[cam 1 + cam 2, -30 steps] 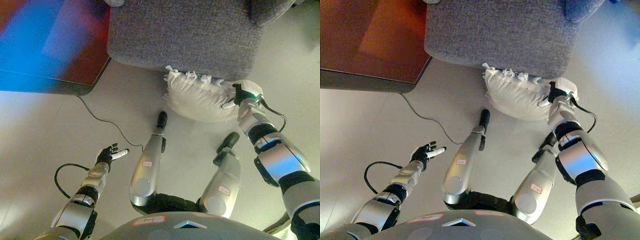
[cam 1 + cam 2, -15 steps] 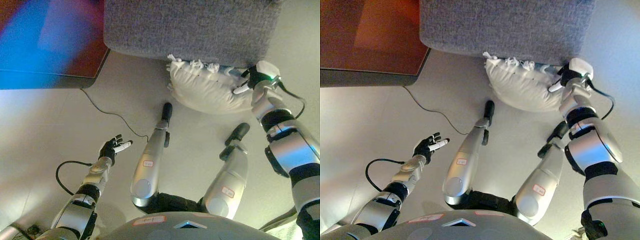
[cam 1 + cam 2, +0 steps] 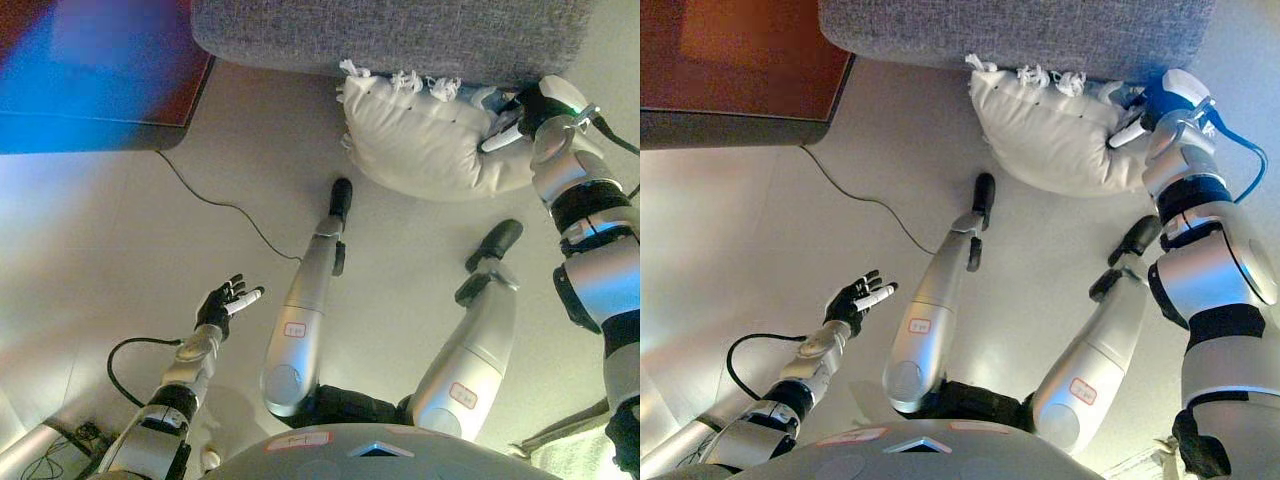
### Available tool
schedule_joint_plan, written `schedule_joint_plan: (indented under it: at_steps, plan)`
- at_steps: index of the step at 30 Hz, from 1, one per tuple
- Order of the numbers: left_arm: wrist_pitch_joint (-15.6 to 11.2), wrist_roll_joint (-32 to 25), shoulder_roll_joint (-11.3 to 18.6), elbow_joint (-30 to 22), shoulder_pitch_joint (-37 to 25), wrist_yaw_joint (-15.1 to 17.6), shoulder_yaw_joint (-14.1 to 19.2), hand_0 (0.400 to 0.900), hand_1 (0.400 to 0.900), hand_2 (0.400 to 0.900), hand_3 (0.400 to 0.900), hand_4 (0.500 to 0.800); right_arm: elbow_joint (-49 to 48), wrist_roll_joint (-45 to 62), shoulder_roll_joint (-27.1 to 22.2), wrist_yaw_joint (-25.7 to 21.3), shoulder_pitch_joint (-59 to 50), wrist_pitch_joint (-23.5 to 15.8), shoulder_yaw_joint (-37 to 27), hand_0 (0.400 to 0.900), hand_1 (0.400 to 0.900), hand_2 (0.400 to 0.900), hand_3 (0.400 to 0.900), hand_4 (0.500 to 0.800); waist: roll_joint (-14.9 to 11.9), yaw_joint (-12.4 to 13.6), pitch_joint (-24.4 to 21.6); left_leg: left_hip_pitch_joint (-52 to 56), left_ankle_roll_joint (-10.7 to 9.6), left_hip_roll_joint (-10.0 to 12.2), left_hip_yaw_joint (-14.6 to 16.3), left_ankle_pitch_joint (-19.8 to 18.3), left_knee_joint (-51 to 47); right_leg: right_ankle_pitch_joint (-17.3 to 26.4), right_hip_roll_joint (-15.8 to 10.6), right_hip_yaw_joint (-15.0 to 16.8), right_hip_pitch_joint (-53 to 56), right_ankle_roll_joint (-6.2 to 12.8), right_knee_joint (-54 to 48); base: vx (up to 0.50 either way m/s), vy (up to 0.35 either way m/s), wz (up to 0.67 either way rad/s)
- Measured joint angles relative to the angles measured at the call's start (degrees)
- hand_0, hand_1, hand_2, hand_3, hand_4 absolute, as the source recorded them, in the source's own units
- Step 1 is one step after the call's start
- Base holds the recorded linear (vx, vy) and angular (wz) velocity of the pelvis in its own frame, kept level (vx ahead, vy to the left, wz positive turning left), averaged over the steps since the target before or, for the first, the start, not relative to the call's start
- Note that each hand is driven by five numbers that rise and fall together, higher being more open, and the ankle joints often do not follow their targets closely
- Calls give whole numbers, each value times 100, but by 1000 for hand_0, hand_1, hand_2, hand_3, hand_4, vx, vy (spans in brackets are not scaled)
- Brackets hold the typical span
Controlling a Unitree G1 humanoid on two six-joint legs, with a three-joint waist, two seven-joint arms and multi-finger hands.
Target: Pick up the pillow and put it on the sofa.
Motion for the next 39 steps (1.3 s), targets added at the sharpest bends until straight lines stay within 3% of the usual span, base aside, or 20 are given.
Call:
schedule_joint_plan:
  at_steps: [10,11,12,18,31,39]
  plan:
    - [-182,-404,2,-29,91,-116,2,900,900,900,900,800,-3,217,-31,-3,-310,-39,130,900,900,900,900,800,8,4,-5,-329,4,-19,38,3,79,1,32,211,-485,-1,141,-22,45,1]
    - [-218,-425,1,-29,101,-128,2,900,900,900,900,800,-7,233,-31,26,-329,-58,129,500,500,500,500,560,11,4,-7,-345,3,-16,28,3,77,0,50,229,-518,-2,161,-38,16,1]
    - [-251,-439,2,-32,116,-149,3,900,900,900,900,800,-6,243,-33,60,-359,-85,130,400,400,400,400,500,12,4,-7,-364,2,-8,16,3,77,-3,74,253,-555,-12,184,-43,11,1]
    - [-369,-440,1,-145,240,-286,45,900,900,900,900,800,0,438,-94,209,-417,-257,129,400,400,400,400,500,14,4,-9,-405,-15,5,-12,3,76,-5,103,288,-673,-54,293,-45,-7,-2]
    - [-363,-441,1,-338,315,-287,46,900,900,900,900,800,25,448,-88,197,-283,-304,129,400,400,400,400,500,15,54,-10,-279,-68,41,-84,33,129,24,106,140,-505,-143,282,-39,-27,-7]
    - [-349,-434,-3,-327,298,-266,46,900,900,900,900,800,-153,438,214,292,176,-713,132,400,400,400,400,500,11,80,-8,729,-85,169,-76,24,-174,34,95,-271,621,-162,-95,9,-65,-12]
